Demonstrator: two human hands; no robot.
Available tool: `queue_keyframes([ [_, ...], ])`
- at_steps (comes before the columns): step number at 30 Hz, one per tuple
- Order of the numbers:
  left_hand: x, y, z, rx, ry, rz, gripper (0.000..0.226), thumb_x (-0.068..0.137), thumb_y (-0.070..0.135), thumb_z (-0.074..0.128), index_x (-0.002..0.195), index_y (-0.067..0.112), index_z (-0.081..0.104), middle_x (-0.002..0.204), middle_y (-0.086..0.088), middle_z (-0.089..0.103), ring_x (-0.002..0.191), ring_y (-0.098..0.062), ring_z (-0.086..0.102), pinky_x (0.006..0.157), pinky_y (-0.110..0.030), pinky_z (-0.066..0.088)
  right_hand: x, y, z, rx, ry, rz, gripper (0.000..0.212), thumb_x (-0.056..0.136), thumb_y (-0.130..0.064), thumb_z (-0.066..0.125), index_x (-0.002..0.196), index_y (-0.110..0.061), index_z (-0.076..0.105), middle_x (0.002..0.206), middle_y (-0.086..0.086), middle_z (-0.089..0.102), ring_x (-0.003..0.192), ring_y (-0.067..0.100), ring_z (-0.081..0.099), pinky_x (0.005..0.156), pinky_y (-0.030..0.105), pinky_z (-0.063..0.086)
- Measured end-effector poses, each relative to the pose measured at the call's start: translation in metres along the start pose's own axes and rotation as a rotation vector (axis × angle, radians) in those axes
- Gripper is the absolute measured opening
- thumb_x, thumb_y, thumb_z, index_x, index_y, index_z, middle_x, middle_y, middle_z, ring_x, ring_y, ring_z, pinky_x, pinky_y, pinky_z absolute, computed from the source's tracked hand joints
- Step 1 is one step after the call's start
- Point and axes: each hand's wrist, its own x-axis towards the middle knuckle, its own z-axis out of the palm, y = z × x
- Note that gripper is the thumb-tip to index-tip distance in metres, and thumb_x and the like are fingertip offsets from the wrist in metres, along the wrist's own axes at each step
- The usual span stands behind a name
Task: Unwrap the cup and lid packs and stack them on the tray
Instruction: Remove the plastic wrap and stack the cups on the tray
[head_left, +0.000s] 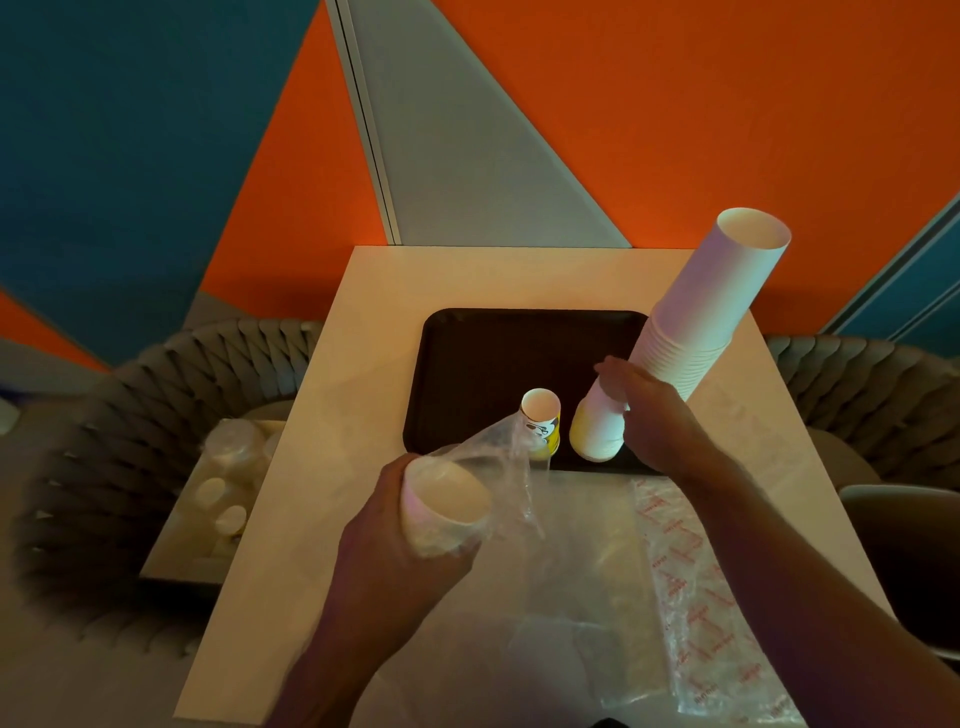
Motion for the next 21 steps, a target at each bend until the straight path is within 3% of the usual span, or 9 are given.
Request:
queue_keyframes([
  [3, 0.000, 0.004, -0.002, -0.004, 0.005, 0.005, 0.067, 0.050, 0.058, 0.081, 0.105, 0.054, 0.044, 0.100, 0.035, 0.056, 0.098, 0.021, 0.053, 0.069, 0.000, 0.042, -0.003, 0.005, 0.005, 0.005, -0.016, -0.029, 0.089, 0.072, 0.034, 0.049, 0.148, -0.013, 0.049, 0.160, 0.006, 0.039, 0.147, 0.028, 0.038, 0.118, 0.044, 0.037],
  [6, 0.000, 0.009, -0.003, 0.010, 0.010, 0.020, 0.067, 0.047, 0.066, 0.076, 0.105, 0.056, 0.044, 0.098, 0.044, 0.057, 0.097, 0.026, 0.051, 0.068, 0.005, 0.040, -0.009, -0.005, -0.001, -0.055, 0.057, -0.052, 0.086, 0.071, 0.030, 0.049, 0.145, -0.014, 0.053, 0.159, 0.007, 0.040, 0.143, 0.032, 0.040, 0.112, 0.044, 0.042],
  [8, 0.000, 0.011, -0.003, 0.021, 0.022, 0.025, 0.067, 0.048, 0.064, 0.077, 0.106, 0.054, 0.045, 0.096, 0.036, 0.059, 0.096, 0.025, 0.053, 0.069, 0.004, 0.041, -0.016, -0.017, -0.007, -0.047, 0.180, -0.089, 0.072, 0.071, 0.027, 0.048, 0.130, -0.011, 0.063, 0.144, 0.010, 0.054, 0.127, 0.035, 0.053, 0.097, 0.041, 0.050],
  [10, 0.001, 0.011, -0.001, 0.015, 0.025, 0.026, 0.066, 0.049, 0.060, 0.079, 0.105, 0.051, 0.045, 0.099, 0.031, 0.057, 0.095, 0.025, 0.053, 0.068, 0.003, 0.042, -0.028, -0.035, -0.018, 0.082, 0.233, -0.091, 0.051, 0.077, 0.022, 0.048, 0.105, -0.012, 0.072, 0.114, 0.007, 0.069, 0.102, 0.025, 0.064, 0.078, 0.031, 0.049],
  [12, 0.001, 0.010, 0.000, 0.015, 0.004, 0.014, 0.067, 0.053, 0.053, 0.085, 0.105, 0.052, 0.043, 0.101, 0.031, 0.055, 0.094, 0.024, 0.053, 0.066, 0.002, 0.044, -0.041, -0.056, -0.031, 0.287, 0.162, -0.092, 0.044, 0.080, 0.017, 0.049, 0.082, -0.020, 0.072, 0.087, -0.003, 0.073, 0.081, 0.014, 0.066, 0.067, 0.029, 0.050],
  [14, 0.002, 0.006, 0.003, 0.030, -0.015, 0.019, 0.072, 0.060, 0.036, 0.094, 0.107, 0.052, 0.042, 0.103, 0.030, 0.056, 0.094, 0.019, 0.056, 0.066, 0.000, 0.046, -0.055, -0.077, -0.041, 0.436, 0.034, -0.131, 0.052, 0.079, 0.017, 0.051, 0.070, -0.029, 0.072, 0.075, -0.011, 0.072, 0.071, 0.009, 0.066, 0.065, 0.024, 0.052],
  [18, 0.004, 0.002, 0.008, 0.069, -0.040, 0.071, 0.075, 0.063, 0.020, 0.093, 0.110, 0.052, 0.044, 0.100, 0.030, 0.061, 0.100, 0.020, 0.053, 0.069, 0.001, 0.044, -0.067, -0.100, -0.040, 0.509, -0.209, -0.244, 0.053, 0.082, 0.016, 0.059, 0.077, -0.034, 0.075, 0.083, -0.014, 0.075, 0.081, 0.006, 0.071, 0.075, 0.018, 0.053],
  [21, 0.004, 0.012, 0.009, 0.039, -0.082, 0.090, 0.074, 0.064, 0.019, 0.093, 0.108, 0.054, 0.046, 0.105, 0.049, 0.052, 0.101, 0.023, 0.052, 0.070, 0.002, 0.044, -0.068, -0.102, -0.029, 0.500, -0.282, -0.271, 0.034, 0.091, 0.003, 0.067, 0.087, -0.029, 0.078, 0.094, -0.012, 0.075, 0.091, 0.007, 0.070, 0.077, 0.020, 0.053],
])
